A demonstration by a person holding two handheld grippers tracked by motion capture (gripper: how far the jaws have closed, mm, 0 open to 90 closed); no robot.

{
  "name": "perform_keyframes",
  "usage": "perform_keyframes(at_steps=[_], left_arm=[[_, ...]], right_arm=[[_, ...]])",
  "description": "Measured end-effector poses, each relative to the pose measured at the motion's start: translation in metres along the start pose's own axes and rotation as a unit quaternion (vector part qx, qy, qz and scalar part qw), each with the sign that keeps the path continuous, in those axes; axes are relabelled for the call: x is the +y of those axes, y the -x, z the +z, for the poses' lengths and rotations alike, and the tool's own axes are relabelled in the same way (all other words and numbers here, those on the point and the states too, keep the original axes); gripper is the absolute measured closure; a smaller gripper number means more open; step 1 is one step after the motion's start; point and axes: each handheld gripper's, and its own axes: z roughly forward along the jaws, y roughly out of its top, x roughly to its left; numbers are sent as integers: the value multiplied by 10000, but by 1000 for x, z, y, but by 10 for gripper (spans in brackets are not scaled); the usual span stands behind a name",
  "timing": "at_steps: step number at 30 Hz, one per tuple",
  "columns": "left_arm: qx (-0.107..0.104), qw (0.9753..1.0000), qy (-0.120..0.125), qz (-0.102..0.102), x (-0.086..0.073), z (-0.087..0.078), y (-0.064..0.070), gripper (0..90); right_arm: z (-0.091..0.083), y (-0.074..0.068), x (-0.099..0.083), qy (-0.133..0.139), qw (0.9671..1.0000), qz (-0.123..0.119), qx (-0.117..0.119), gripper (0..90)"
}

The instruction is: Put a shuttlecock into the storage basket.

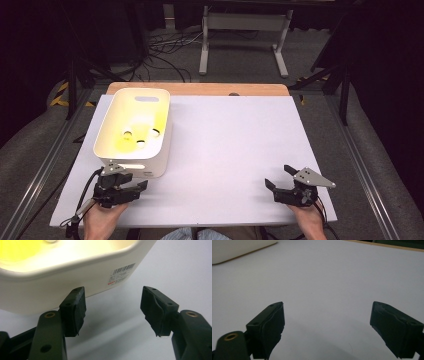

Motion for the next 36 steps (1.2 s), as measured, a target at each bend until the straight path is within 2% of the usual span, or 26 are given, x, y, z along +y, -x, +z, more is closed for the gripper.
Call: perform_keyframes(at_steps=[8,15,23,34,36], left_arm=[[-86,9997,238,-16,-6,-1,-1,368],[-81,9990,444,-49,-11,-3,-3,369],[-71,9976,690,29,-14,-4,-1,345],[-128,9962,859,-16,-17,-4,2,327],[-138,9960,881,36,-17,-4,5,325]], right_arm=[[-1,-1,0,3,10000,-25,-1,130],[-2,-3,0,8,10000,-37,16,130],[-7,-5,0,66,10000,-28,21,129],[-9,-8,0,57,10000,-27,70,124],[-10,-10,0,70,9999,-28,81,122]])
